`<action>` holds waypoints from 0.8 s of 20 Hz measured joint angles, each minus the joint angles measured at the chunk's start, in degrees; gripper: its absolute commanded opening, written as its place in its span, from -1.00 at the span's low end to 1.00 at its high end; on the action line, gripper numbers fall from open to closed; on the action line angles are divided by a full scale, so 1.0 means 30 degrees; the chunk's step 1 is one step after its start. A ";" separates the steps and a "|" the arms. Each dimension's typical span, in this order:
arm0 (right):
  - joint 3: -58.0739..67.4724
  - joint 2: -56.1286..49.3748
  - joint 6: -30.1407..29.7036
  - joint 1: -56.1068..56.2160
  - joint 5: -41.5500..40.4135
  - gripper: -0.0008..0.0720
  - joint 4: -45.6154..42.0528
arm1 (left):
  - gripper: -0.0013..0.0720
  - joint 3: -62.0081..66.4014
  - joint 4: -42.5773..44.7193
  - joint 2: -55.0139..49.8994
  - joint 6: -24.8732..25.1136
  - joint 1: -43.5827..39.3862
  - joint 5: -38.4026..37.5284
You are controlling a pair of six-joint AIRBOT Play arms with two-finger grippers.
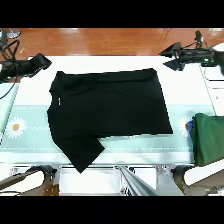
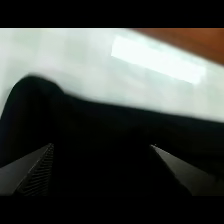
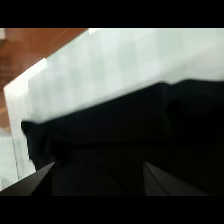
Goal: Fold the shirts.
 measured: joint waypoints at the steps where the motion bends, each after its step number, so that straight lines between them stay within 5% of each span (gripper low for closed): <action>1: 0.0051 0.0350 -0.0321 -0.0641 0.1297 0.75 -0.0313 | 0.95 0.0109 0.0189 -0.0044 0.0109 0.0692 -0.1610; 4: -0.0925 0.2514 -0.1093 -0.2208 0.4605 0.75 -0.4554 | 0.95 -0.0947 0.0991 0.0036 0.0357 0.3206 -0.6492; 7: -0.5107 0.5989 -0.1443 -0.3672 0.4204 0.75 -0.6798 | 0.95 -0.4371 0.1370 0.1027 0.0364 0.5617 -0.9362; 12: -1.5030 1.2291 -0.2244 -0.4881 0.1537 0.74 -0.6499 | 0.95 -1.0681 -0.0284 0.3096 0.1392 0.9275 -1.0200; 16: -1.9817 1.5387 -0.2769 -0.5093 0.0117 0.74 -0.6091 | 0.95 -1.3391 -0.1020 0.3519 0.1421 0.9646 -1.0666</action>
